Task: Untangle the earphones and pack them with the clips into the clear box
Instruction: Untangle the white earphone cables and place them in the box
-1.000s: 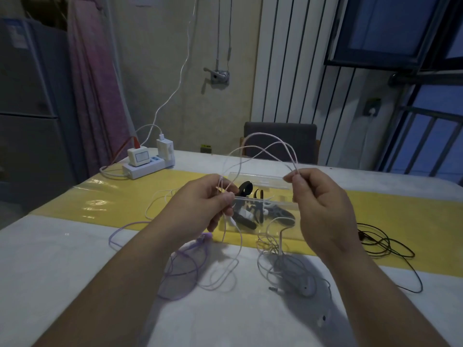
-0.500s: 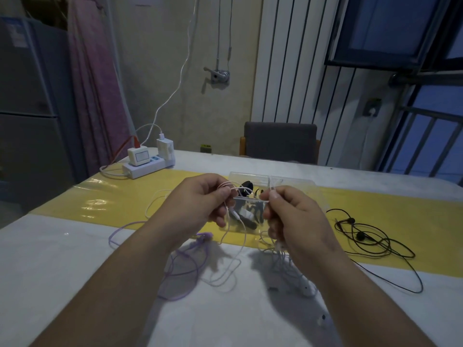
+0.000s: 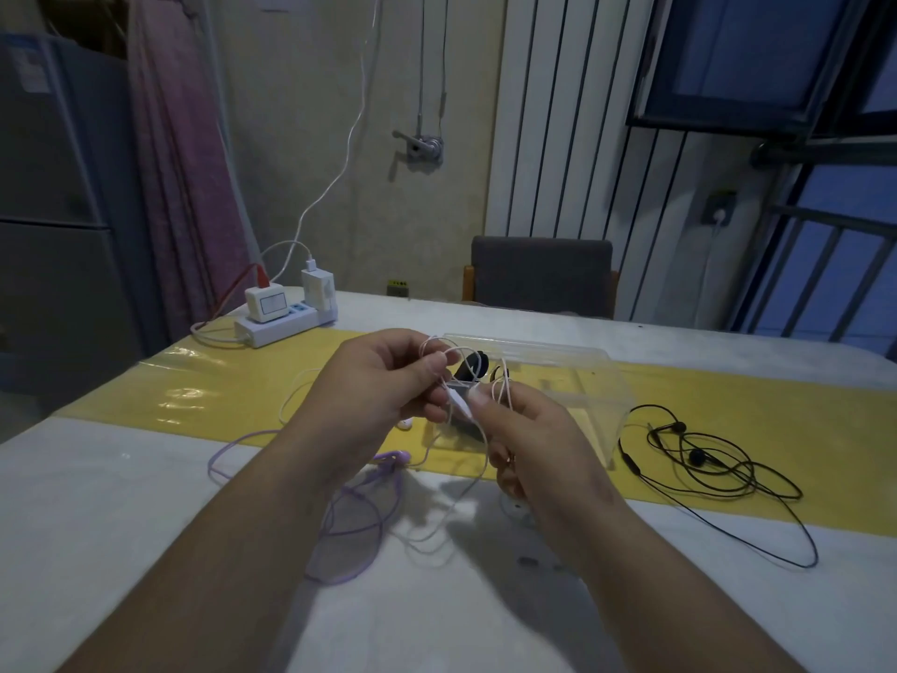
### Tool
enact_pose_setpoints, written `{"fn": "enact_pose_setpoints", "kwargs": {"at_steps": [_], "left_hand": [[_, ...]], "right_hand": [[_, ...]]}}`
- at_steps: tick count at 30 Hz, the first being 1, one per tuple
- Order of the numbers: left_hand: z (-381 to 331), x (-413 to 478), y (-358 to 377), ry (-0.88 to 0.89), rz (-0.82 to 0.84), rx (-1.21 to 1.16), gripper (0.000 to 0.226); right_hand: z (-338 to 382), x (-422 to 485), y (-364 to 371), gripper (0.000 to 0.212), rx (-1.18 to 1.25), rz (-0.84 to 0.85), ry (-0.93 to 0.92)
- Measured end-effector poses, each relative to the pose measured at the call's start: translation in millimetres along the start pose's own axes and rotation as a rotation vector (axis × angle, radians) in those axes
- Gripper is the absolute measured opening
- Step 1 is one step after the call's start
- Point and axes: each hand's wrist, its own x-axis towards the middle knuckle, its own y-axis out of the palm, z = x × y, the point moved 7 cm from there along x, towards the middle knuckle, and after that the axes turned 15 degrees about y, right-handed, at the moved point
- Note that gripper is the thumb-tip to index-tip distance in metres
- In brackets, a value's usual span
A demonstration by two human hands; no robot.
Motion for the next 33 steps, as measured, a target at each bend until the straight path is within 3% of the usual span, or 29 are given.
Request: {"fn": "enact_pose_setpoints", "kwargs": {"at_steps": [2, 6, 10, 15, 20, 24, 29, 33], "left_hand": [[-1.6, 0.2, 0.0, 0.004, -0.019, -0.045, 0.013], [-4.4, 0.7, -1.8, 0.025, -0.02, -0.069, 0.016], [-9.6, 3.1, -6.4, 0.082, -0.106, -0.089, 0.016], [-16.2, 5.8, -21.2, 0.162, -0.255, -0.096, 0.017], [-12.4, 5.8, -32.3, 0.139, -0.384, -0.128, 0.022], [-13.5, 6.4, -38.7, 0.162, -0.474, -0.176, 0.021], [-13.8, 5.9, -44.8, 0.19, -0.56, -0.185, 0.018], [-9.4, 2.6, -54.0, 0.157, -0.625, -0.043, 0.02]], "right_hand": [[1.7, -1.0, 5.2, 0.01, 0.004, 0.071, -0.032], [4.2, -3.9, 11.8, 0.025, -0.034, 0.124, -0.05], [0.4, 1.4, 6.5, 0.006, -0.13, 0.08, -0.009], [3.6, 0.6, 0.3, 0.015, -0.075, 0.051, -0.008], [5.9, -1.1, -5.3, 0.028, -0.197, -0.016, -0.047], [10.6, -1.2, -12.5, 0.027, -0.224, -0.06, -0.077], [18.1, -3.4, -18.3, 0.027, -0.534, -0.169, -0.156], [22.8, -7.5, -12.6, 0.03, -0.776, -0.207, -0.22]]}}
